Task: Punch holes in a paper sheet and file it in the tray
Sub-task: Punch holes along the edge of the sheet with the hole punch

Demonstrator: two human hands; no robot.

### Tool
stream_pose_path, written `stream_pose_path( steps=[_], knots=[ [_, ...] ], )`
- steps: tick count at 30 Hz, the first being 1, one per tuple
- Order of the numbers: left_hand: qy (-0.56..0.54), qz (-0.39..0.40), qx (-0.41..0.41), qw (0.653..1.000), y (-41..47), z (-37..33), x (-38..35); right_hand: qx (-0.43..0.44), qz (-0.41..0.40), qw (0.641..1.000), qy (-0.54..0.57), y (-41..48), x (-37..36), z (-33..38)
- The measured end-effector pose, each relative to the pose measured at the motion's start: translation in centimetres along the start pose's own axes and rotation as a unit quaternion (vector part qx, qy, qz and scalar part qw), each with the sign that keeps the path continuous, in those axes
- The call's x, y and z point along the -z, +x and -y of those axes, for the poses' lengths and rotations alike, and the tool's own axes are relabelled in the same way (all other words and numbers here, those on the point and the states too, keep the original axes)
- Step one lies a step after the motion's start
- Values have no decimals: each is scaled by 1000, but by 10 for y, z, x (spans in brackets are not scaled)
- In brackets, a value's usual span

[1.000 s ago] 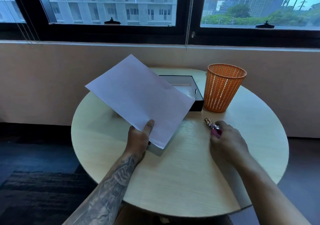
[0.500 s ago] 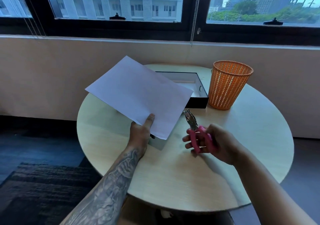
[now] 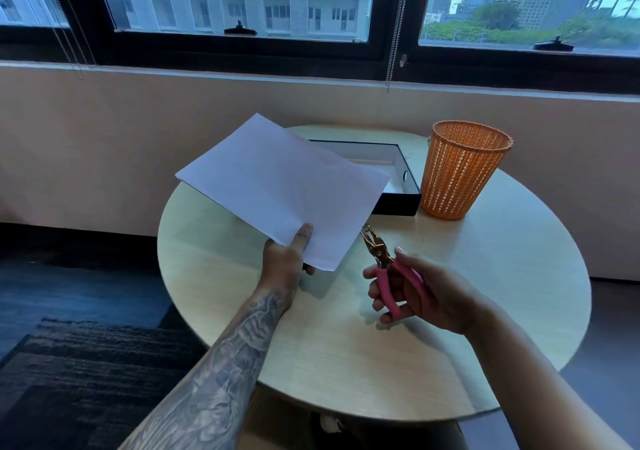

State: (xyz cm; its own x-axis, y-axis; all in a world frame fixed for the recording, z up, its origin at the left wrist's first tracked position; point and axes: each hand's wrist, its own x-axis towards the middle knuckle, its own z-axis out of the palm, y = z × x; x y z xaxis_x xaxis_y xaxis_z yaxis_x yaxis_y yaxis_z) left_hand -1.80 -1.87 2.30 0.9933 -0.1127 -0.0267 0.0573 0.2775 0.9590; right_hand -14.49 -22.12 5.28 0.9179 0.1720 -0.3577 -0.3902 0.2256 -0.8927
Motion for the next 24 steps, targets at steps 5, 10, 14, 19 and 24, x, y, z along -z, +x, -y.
stream_pose_path(
  steps=[5, 10, 14, 19, 24],
  knots=[
    [-4, 1, 1, 1000, 0, 0, 0, 4, -7, 999, -44, -2, -6, 5],
    [-5, 5, 2, 1000, 0, 0, 1, -29, -6, 997, -70, -4, -8, 7],
    [-4, 3, 4, 1000, 0, 0, 1, -61, 4, 991, -121, -5, -10, 9],
    [-9, 7, 2, 1000, 1, 2, -1, -38, -60, 971, -229, -4, -17, 12],
    [-12, 2, 5, 1000, 2, 2, -1, -35, -82, 957, -275, -5, -22, 17]
  ],
)
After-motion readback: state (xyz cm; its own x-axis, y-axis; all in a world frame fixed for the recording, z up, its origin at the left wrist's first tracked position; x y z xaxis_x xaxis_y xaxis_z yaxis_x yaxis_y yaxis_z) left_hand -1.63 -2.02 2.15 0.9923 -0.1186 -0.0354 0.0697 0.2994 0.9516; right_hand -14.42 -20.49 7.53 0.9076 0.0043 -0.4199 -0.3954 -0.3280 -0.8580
